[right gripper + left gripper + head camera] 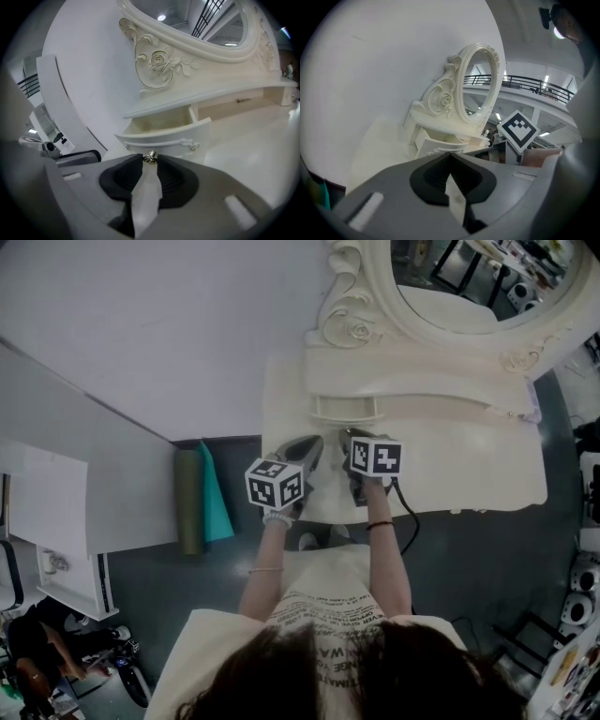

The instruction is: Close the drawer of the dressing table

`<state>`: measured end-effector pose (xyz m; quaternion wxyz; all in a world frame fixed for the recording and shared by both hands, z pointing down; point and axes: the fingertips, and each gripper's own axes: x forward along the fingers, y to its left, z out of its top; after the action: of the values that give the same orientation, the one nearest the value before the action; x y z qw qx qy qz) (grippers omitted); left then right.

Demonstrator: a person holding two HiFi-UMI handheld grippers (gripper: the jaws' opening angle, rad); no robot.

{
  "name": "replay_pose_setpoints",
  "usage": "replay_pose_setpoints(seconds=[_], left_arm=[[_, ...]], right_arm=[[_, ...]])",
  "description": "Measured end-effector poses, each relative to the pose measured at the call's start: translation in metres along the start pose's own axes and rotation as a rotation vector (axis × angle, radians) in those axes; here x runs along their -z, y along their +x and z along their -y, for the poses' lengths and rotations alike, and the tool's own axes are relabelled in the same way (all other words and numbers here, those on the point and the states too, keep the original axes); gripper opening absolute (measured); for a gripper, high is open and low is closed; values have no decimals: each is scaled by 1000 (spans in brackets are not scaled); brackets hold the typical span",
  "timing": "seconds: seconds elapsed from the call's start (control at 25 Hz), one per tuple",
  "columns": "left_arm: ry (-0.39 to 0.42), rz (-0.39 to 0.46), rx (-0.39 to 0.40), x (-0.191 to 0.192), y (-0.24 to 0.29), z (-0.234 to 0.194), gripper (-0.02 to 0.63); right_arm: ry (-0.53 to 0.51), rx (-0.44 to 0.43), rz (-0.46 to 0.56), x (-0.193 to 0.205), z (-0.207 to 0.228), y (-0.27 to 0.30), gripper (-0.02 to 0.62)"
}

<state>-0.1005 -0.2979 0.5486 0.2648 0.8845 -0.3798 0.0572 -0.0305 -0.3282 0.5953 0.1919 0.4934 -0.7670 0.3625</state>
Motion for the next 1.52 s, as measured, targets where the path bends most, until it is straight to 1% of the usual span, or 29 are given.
replay_pose_setpoints(seconds=[0.44,1.52], left_arm=[[-5,3,-12,-3,10,-1,-1],[-18,13,-31,-12,33,-7,0]], right_arm=[[-12,-28,-10,-6,4,5,103],[-37,-61,-22,-24,14,19,103]])
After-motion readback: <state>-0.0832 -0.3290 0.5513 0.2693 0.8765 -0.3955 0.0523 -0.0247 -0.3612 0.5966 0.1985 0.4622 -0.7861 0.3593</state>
